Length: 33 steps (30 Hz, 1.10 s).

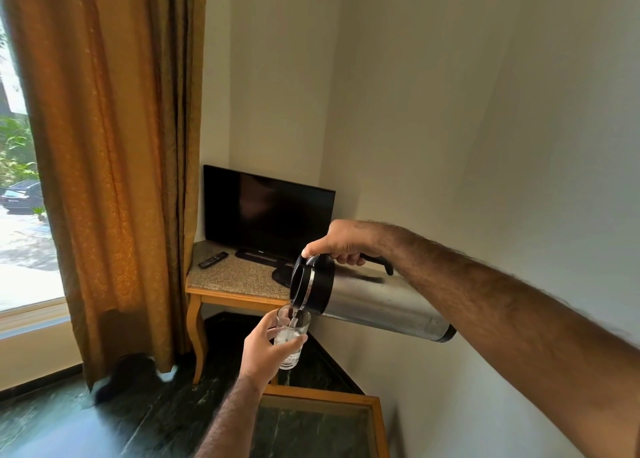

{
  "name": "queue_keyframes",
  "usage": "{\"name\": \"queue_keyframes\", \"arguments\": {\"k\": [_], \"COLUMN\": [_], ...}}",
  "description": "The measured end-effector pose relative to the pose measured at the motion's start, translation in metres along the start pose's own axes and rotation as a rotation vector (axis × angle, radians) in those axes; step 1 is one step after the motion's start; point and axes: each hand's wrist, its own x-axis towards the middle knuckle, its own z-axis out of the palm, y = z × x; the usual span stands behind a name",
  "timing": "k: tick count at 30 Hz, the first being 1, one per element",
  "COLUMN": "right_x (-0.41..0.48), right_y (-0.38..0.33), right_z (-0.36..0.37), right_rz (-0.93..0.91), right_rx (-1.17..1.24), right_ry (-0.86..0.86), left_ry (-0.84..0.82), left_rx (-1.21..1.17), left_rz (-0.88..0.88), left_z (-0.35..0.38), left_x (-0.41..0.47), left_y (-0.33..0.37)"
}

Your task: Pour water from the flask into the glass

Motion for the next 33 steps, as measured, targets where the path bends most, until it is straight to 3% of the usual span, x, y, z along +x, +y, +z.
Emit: {"name": "queue_keyframes", "arguments": {"k": [33], "right_x": [-0.009], "right_y": [0.003], "right_z": [0.002], "right_rz": [-0.013], "right_rx": [0.04], "right_ry": [-0.02], "left_ry": [0.028], "left_rx": [-0.029], "left_rz": [-0.001], "left_z": [-0.001], "left_x": [-0.003], "left_y": [-0.014]}}
